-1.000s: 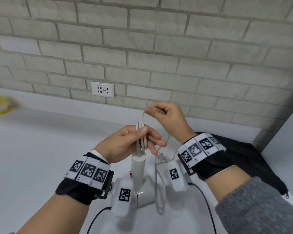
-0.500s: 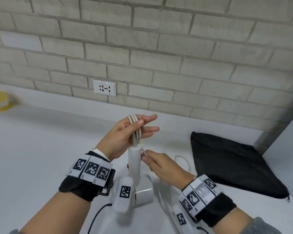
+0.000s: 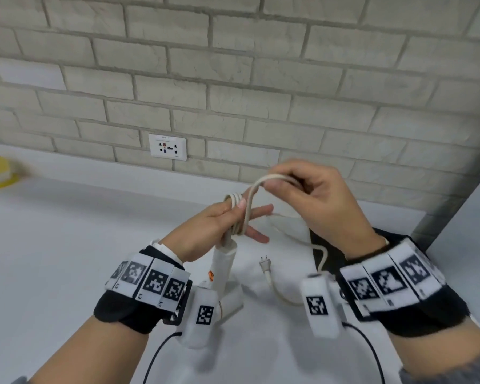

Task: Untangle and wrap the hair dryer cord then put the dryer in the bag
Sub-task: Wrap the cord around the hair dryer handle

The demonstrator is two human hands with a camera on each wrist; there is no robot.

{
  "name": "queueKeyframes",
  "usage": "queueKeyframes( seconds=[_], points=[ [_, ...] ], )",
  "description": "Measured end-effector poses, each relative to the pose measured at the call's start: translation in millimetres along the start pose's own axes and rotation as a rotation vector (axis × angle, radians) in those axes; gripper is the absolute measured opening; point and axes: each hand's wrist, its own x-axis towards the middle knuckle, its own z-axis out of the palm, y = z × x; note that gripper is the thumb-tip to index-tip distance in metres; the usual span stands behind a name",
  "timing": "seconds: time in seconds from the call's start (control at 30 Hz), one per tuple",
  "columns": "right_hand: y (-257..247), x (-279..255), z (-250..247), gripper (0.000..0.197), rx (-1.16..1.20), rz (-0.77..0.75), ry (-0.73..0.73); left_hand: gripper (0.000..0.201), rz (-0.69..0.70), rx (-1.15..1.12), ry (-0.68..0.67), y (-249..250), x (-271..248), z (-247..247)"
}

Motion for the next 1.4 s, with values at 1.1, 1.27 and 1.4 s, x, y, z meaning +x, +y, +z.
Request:
queueKeyframes(
  seconds=[1.1, 1.27, 1.4],
  points=[
    [14, -36, 24, 0.006, -0.165, -0.119, 0.04, 0.029, 0.114, -0.016, 0.315, -5, -1, -13],
    [10, 9, 13, 0.005, -0.128, -0.162, 0.159, 0.052, 0.046, 0.097, 0.098, 2, -3, 4],
    [28, 34, 12, 0.005, -0.065, -0.07, 0.21, 0.048, 0.033, 0.054, -0.052, 3, -7, 10]
  ],
)
